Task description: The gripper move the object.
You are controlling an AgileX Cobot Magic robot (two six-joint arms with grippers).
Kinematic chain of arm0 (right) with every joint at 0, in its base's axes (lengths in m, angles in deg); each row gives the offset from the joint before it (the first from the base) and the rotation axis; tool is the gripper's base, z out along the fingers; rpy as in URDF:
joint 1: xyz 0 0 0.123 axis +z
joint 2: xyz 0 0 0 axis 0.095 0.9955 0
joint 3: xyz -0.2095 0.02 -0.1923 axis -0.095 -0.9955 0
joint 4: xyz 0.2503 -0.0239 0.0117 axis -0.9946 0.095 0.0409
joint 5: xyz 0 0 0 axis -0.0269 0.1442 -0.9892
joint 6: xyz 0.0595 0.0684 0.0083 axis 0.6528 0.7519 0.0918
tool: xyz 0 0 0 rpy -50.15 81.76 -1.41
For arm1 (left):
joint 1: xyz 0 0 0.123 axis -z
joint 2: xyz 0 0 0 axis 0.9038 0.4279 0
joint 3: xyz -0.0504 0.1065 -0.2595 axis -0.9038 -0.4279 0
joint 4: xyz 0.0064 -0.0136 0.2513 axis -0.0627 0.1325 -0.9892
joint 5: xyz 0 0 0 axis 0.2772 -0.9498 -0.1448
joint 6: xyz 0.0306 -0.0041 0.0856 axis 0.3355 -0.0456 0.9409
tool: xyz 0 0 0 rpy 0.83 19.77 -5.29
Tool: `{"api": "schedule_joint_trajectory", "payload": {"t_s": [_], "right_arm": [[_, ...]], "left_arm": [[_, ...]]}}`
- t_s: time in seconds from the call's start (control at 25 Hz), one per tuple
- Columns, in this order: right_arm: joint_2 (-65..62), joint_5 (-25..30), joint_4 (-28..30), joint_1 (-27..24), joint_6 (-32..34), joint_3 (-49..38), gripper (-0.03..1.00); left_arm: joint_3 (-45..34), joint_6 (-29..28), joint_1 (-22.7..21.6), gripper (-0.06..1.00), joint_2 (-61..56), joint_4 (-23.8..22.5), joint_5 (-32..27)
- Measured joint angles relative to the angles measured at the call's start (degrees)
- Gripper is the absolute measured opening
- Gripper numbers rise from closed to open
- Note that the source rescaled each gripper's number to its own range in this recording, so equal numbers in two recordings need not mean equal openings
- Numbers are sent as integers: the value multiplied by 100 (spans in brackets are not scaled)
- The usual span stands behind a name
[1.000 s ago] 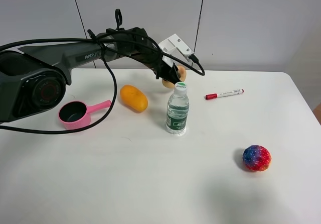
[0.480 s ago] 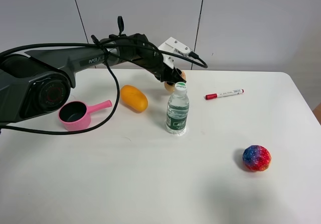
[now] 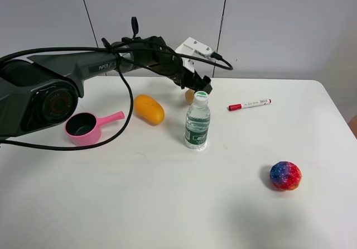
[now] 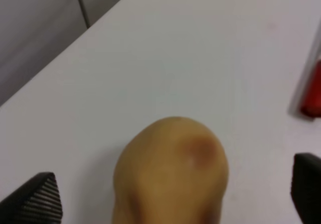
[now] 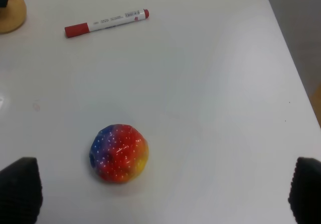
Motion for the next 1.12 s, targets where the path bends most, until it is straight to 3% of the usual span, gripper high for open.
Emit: {"api": "schedule_joint_trajectory", "payload": {"t_s": [0.2,0.4,0.6,0.8,1.12], "right_arm": [[0,0,0,0,0,0,100],[0,0,0,0,0,0,100],[0,0,0,0,0,0,100],[0,0,0,0,0,0,100],[0,0,0,0,0,0,100]], "left_arm": [[0,-1040,246,99,-660,-661,-381],[0,-2411,732,99,-1736,-1870,-1458],[18,-3121,803,99,-2560,-2838,-2535],[-679,-3176,318,99,-3131,-3580,-2763],[-3213,-3145,-1102,100,-5032,-3774,-2164]]}}
